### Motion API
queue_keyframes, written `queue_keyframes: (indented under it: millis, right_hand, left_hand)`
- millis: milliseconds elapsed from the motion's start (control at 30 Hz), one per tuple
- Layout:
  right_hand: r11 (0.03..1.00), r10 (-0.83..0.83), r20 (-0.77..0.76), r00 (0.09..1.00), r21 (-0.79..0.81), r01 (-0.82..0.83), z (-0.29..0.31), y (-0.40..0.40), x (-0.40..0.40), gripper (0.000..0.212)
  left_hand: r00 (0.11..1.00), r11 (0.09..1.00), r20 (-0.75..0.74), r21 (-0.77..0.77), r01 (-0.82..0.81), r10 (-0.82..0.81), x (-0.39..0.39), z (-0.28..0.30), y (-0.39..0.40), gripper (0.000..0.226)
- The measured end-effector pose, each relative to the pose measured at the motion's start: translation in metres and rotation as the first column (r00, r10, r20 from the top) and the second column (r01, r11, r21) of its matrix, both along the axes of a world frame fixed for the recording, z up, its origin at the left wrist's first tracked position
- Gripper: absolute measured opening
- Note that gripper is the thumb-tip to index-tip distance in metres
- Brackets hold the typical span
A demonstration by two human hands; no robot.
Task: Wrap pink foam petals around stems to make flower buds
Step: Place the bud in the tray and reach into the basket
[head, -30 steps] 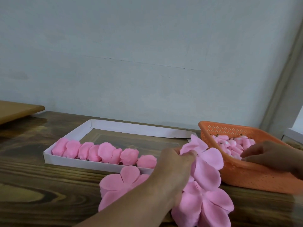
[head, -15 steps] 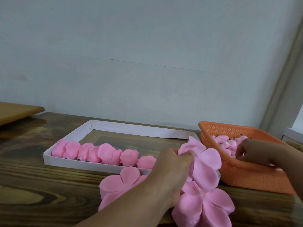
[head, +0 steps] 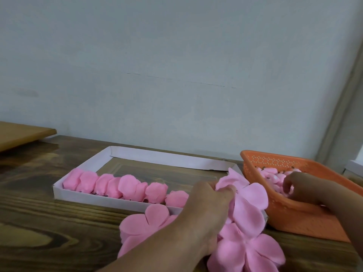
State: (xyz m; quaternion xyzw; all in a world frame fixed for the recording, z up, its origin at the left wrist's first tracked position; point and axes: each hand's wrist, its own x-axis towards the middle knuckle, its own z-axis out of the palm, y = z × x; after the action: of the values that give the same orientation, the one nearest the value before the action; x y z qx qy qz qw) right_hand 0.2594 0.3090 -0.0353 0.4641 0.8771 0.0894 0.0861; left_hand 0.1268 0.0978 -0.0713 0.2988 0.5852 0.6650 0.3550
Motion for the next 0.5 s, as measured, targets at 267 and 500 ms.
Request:
queue_keyframes:
  millis: [267,500]
  right_hand:
    - [0.999,0.018,-0.020,1.000,-0.041,-0.018,-0.0003,0.0030,-0.0016,0.021]
    - [0.998,0.056,-0.007,0.998,-0.037,-0.056,-0.0013,0.0059,-0.0018,0.023]
  left_hand:
    - [1.000,1.000,0.009,0.027,0.004,-0.005,-0.0009,0.0011,0.0002,0.019]
    - [1.000,1.000,-0.012,0.029,0.010,-0.010,-0.0004,0.0005,0.0002,0.018]
